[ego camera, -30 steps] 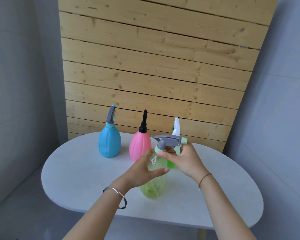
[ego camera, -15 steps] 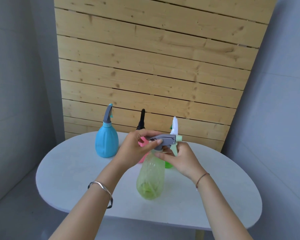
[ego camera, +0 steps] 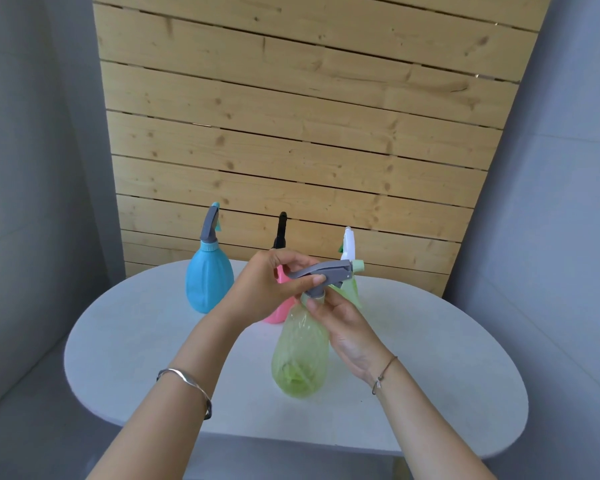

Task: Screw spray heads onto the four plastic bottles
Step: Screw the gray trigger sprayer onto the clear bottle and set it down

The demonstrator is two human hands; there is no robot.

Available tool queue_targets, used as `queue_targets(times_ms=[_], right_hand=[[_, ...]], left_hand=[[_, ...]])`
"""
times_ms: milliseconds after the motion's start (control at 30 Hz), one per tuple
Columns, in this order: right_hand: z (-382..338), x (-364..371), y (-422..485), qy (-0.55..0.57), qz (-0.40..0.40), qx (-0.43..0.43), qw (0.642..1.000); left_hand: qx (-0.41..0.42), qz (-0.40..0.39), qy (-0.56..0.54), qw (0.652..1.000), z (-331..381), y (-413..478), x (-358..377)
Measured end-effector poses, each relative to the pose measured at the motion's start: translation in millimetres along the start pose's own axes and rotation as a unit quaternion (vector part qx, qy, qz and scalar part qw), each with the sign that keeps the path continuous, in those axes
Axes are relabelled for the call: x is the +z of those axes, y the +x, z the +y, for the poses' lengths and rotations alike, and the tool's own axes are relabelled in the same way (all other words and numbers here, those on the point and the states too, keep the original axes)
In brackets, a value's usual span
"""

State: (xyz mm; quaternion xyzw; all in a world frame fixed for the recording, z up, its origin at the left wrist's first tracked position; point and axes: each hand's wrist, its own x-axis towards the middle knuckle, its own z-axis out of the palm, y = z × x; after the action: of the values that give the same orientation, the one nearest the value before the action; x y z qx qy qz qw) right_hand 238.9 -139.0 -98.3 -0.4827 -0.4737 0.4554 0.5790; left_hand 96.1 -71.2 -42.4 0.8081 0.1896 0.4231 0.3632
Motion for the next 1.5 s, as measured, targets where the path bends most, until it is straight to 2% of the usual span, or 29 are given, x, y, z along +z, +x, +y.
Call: queue_targets(times_ms=[167,233,333,533,700,867,1033,1167,1333,1500], right_hand=[[12,11,3,-0.017,0.102,-0.049,0.993],[9,10,1,-0.016,0.085,-0.049,0.995],[2,3,-3,-0.019,0.011,-0.025,0.999],[9,14,-2,-0.004,0.094,-0.058,0.994],[2,7,-7,0.001,0.007,-0.030,1.000],[10,14,-4,0.013,0.072,-0.048,0.996],[5,11,-7,0.008,0.022,-0.029,0.999],[10,16,-4,0.024,0.076,-0.045,0.996],[6,14,-6,0.023,0.032,-0.041,0.998],[11,16,-3,0.032,0.073,-0.047,0.996]], left_hand=[[0.005,-0.004,0.005,1.000,0,0,0],[0.009,-0.004,0.005,1.000,0,0,0],[0.013,0.001,0.005,1.000,0,-2,-1],[0.017,-0.002,0.002,1.000,0,-2,0],[0.011,0.007,0.008,1.000,-3,-2,-1],[0.013,0.004,0.006,1.000,-3,-3,-1],[0.012,0.009,0.009,1.000,-3,-3,-2],[0.018,0.004,0.008,1.000,-2,-3,-2],[0.023,0.012,0.010,1.000,-3,-3,-3],[0.031,0.009,0.017,0.999,-3,-3,-4]])
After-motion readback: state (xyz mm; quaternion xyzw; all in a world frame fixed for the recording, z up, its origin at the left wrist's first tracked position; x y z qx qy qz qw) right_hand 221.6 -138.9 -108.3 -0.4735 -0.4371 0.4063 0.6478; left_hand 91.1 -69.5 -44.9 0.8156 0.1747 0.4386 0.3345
